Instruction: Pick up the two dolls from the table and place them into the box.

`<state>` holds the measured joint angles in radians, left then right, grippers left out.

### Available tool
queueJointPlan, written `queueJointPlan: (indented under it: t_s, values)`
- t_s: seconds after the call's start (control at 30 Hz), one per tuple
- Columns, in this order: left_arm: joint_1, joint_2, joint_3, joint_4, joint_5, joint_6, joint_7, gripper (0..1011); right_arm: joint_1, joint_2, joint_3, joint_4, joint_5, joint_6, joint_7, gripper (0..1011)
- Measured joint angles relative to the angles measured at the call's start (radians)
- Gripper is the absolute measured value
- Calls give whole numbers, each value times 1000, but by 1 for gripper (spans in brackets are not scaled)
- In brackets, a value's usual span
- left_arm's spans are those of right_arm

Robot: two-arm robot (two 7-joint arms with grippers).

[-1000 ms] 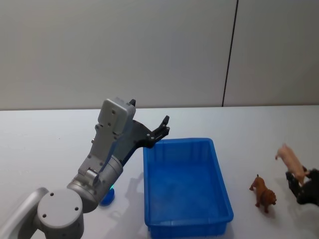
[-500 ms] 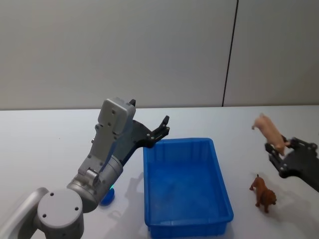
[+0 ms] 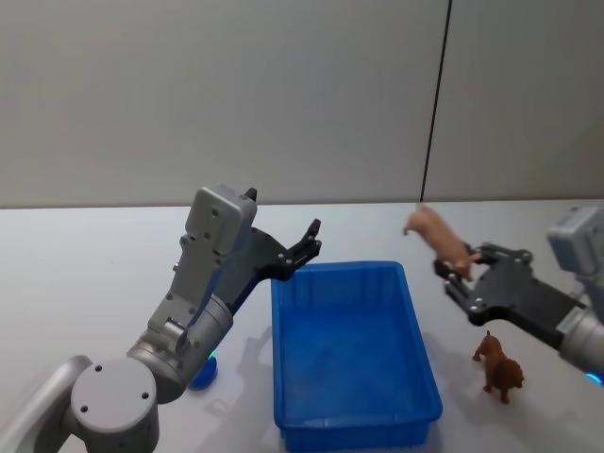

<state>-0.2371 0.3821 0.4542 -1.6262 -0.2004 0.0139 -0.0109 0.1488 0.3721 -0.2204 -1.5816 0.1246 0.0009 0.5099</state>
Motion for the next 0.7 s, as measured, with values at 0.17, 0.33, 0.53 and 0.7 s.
queueJointPlan:
  t_s: [0.17, 0.33, 0.53, 0.7]
  values:
    - [0, 0, 0, 0, 0, 0, 0, 1001, 40, -36, -30, 25, -13, 8, 75, 340]
    - [0, 0, 0, 0, 0, 0, 0, 1001, 66, -63, -58, 54, -27, 20, 128, 485]
    - [0, 0, 0, 0, 0, 0, 0, 1001, 93, -88, -82, 87, -43, 29, 169, 662]
    - [0, 0, 0, 0, 0, 0, 0, 1001, 105, -95, -89, 100, -48, 29, 180, 798]
